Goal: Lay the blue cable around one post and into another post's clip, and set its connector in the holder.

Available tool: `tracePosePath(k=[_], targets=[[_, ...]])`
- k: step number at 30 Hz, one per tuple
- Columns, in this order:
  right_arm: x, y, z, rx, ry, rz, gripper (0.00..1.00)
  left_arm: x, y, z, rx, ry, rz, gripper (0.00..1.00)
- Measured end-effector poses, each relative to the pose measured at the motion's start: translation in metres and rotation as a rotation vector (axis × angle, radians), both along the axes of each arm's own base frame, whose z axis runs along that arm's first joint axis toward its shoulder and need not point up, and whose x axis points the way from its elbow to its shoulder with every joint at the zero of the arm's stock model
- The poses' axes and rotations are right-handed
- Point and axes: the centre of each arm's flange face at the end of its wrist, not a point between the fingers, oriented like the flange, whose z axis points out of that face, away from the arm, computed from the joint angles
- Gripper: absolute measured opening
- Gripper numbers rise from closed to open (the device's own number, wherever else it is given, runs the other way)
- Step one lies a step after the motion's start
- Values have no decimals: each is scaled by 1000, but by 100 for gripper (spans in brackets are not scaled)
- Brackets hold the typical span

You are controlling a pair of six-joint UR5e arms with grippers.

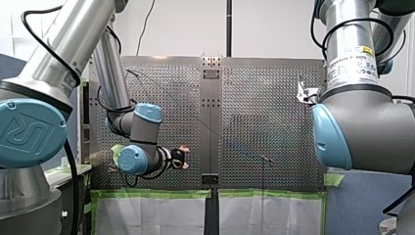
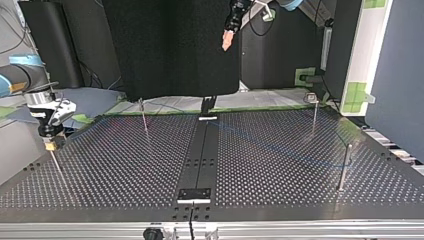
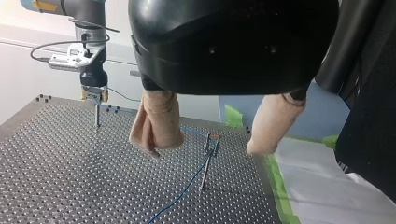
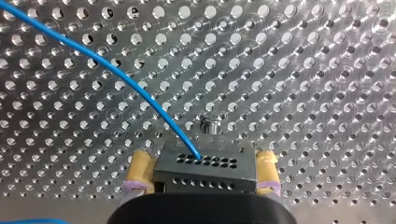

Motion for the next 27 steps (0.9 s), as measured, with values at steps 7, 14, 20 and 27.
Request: tracePosePath(k=[7, 14, 20, 27], targets=[[-2, -1, 1, -3, 0, -4, 89, 0, 0, 0, 0, 0, 0, 100], [-3, -1, 3, -6, -1, -5, 89, 0, 0, 0, -1, -1, -1, 100], [-3, 1, 9, -11, -3, -5, 89, 0, 0, 0, -2, -2, -2, 100], [-9, -3, 5, -19, -7, -15, 89, 0, 0, 0, -1, 0, -2, 100]])
